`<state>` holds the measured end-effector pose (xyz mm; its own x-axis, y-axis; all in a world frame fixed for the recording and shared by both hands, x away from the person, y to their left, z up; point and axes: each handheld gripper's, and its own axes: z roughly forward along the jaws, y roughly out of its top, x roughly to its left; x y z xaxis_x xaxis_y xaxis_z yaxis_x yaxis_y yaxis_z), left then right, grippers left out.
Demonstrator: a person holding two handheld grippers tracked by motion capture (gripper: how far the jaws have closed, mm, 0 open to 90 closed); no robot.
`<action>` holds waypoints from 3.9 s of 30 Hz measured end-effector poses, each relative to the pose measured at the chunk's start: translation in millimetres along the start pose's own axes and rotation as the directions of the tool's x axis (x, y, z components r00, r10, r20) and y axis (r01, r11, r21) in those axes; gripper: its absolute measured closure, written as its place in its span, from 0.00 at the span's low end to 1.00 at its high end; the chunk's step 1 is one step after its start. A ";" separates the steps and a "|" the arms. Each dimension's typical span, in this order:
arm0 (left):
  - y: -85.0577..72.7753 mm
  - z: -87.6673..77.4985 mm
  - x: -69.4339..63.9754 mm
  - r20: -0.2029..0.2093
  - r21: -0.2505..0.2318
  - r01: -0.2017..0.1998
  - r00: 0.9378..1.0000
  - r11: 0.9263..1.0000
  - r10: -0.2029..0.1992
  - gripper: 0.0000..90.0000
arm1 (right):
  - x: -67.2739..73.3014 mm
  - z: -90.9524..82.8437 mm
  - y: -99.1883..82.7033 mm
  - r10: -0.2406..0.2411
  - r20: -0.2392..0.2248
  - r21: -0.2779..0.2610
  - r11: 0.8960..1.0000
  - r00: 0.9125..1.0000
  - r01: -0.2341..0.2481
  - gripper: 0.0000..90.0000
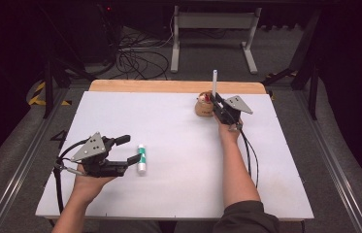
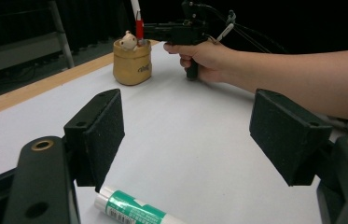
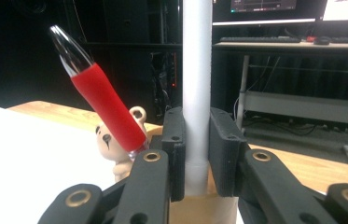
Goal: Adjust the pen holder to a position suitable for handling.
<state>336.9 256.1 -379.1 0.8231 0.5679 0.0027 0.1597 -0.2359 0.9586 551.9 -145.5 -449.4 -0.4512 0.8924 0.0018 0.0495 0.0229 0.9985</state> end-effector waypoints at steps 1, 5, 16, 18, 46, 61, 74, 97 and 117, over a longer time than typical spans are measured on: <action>0.0 0.1 0.0 0.000 0.000 0.000 1.000 1.000 0.000 0.30 | 0.1 -0.2 -0.4 0.000 -0.002 0.003 1.000 1.000 0.000 0.87; 0.0 0.1 -0.2 0.000 -0.001 0.001 1.000 1.000 -0.001 0.30 | 1.0 -0.2 -0.6 0.001 0.000 0.017 1.000 1.000 -0.001 0.86; 0.0 0.4 -0.2 -0.001 0.000 0.000 1.000 1.000 0.000 0.30 | -1.7 -3.8 1.0 0.010 0.004 0.038 0.999 1.000 -0.010 0.78; 0.0 0.2 -0.1 -0.003 0.001 0.001 1.000 1.000 -0.001 0.30 | -2.6 -5.6 1.7 0.008 0.005 0.038 0.999 1.000 -0.008 0.76; 1.6 7.9 -6.6 -0.068 0.016 0.024 0.997 1.000 -0.023 0.26 | 39.4 -73.4 47.8 -0.055 -0.052 -0.032 0.998 0.997 0.054 0.31; 1.2 15.7 -12.2 -0.121 0.034 0.043 0.992 0.998 -0.039 0.20 | 58.3 -104.6 55.3 -0.033 -0.152 -0.024 0.999 0.988 0.030 0.16; -2.4 21.9 -21.6 -0.197 0.063 0.061 0.979 0.996 -0.048 0.18 | 61.7 -133.8 55.9 -0.034 -0.165 -0.043 0.999 0.986 0.028 0.07; -16.4 32.5 -37.0 -0.339 0.164 0.163 0.936 0.973 -0.100 0.14 | 71.2 -162.2 68.8 -0.059 -0.180 -0.075 0.996 0.982 0.046 0.02; -43.5 49.4 -41.8 -0.444 0.226 0.337 0.871 0.914 -0.211 0.10 | 64.0 -169.0 76.1 -0.049 -0.208 -0.056 0.998 0.977 0.038 0.00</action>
<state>322.4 203.7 -434.9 0.4405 0.8947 -0.0738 0.5466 -0.2021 0.8127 376.2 -162.8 -364.1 -0.6289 0.7767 -0.0357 -0.0176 0.0318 0.9993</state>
